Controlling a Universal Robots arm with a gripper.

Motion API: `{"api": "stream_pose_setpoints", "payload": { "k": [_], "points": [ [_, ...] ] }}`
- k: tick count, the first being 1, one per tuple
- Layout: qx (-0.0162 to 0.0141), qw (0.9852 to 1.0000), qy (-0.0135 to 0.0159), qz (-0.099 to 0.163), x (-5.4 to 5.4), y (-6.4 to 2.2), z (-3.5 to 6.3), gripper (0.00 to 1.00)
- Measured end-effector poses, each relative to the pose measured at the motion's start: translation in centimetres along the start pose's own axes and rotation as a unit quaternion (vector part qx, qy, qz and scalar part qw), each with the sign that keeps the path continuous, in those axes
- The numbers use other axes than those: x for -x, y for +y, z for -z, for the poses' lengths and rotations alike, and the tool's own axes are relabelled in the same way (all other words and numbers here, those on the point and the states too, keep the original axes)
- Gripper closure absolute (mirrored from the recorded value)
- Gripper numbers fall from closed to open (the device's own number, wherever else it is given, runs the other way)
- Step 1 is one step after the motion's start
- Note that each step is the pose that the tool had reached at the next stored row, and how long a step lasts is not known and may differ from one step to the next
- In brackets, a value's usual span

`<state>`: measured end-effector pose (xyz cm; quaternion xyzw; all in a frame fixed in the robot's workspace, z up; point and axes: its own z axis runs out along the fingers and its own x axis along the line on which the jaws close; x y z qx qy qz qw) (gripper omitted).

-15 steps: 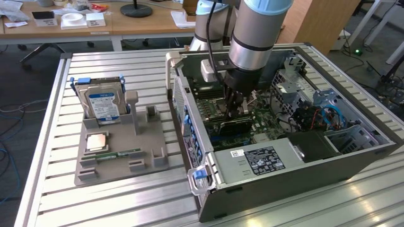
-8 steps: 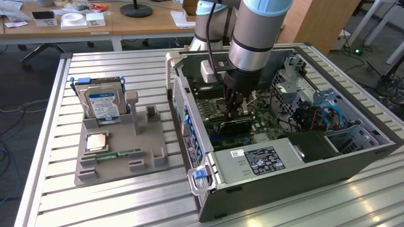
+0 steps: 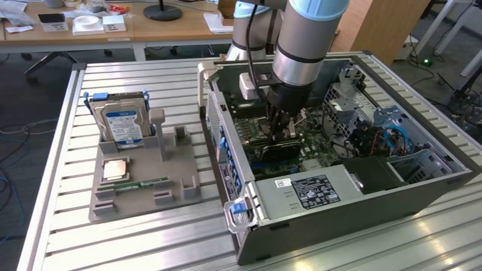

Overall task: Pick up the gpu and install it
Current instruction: 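Press down on the gpu until it lock into place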

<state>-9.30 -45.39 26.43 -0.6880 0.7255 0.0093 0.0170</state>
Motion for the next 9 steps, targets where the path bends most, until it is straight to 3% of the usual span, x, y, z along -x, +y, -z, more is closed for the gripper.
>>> {"api": "stream_pose_setpoints", "payload": {
  "k": [9],
  "points": [
    [0.0,1.0,0.0,0.0,0.0,0.0,-0.06,0.89]
  ]
}}
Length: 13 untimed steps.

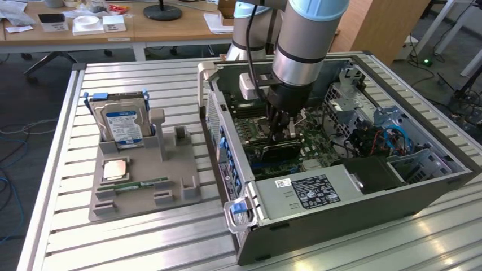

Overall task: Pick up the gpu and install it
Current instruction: 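Press down on the gpu until it lock into place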

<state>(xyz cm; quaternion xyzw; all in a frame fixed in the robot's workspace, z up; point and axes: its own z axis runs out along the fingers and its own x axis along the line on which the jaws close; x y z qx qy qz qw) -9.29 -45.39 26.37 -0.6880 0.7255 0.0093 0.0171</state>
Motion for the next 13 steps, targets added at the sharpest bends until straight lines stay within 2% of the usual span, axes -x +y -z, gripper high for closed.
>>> {"api": "stream_pose_setpoints", "payload": {
  "k": [13],
  "points": [
    [0.0,1.0,-0.0001,0.0,0.0,0.01,-0.06,0.89]
  ]
}}
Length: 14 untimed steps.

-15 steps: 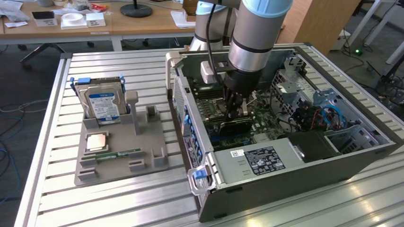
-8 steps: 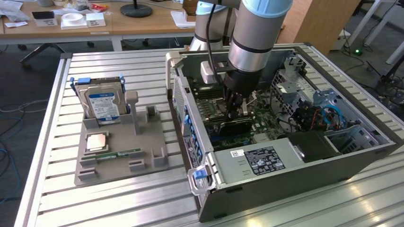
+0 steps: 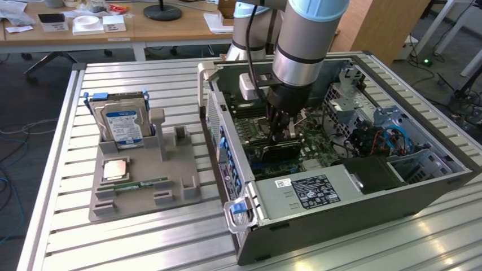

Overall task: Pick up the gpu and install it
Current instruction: 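Press down on the gpu until it lock into place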

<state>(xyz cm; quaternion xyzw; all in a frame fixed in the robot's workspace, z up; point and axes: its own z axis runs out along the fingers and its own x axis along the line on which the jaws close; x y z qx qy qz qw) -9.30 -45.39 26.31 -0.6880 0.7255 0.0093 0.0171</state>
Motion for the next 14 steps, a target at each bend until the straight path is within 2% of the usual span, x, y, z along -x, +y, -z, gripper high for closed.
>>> {"api": "stream_pose_setpoints", "payload": {
  "k": [14],
  "points": [
    [0.0,1.0,0.0,0.0,0.0,0.05,-0.06,0.89]
  ]
}}
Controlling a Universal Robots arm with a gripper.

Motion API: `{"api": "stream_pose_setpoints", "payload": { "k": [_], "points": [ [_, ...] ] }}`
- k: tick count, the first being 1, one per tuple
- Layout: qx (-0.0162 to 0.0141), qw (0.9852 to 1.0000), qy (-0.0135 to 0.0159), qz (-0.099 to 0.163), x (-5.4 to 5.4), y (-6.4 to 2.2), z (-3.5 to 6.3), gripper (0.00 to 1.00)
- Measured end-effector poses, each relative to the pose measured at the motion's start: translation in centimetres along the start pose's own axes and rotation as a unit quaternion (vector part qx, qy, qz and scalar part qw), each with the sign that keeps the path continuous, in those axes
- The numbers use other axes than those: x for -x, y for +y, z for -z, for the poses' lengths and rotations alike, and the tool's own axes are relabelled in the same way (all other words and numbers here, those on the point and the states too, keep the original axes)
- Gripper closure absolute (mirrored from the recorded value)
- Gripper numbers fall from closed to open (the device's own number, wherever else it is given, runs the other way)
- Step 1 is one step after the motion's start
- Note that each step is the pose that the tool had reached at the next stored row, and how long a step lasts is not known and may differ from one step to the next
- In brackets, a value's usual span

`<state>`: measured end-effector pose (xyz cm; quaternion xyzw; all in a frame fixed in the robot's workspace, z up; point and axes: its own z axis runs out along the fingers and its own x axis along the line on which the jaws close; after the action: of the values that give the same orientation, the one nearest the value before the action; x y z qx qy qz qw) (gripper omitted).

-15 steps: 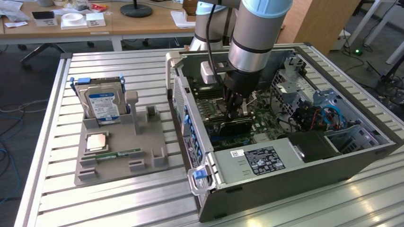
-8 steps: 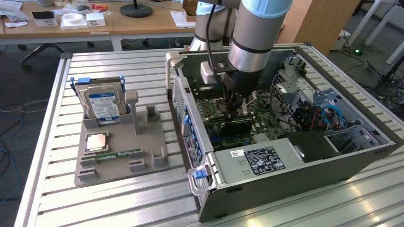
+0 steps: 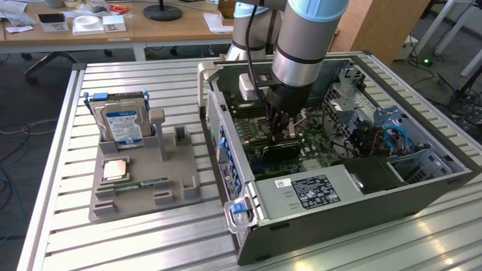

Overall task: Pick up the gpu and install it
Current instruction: 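Press down on the gpu until it lock into place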

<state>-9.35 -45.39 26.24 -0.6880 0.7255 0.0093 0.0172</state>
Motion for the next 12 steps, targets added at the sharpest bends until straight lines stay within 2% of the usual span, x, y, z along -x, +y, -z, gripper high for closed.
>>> {"api": "stream_pose_setpoints", "payload": {
  "k": [8,12],
  "points": [
    [0.0,1.0,0.0,0.0,0.0,0.05,-0.06,0.89],
    [0.0,1.0,0.0,0.0,-0.02,0.38,-0.11,0.89]
  ]
}}
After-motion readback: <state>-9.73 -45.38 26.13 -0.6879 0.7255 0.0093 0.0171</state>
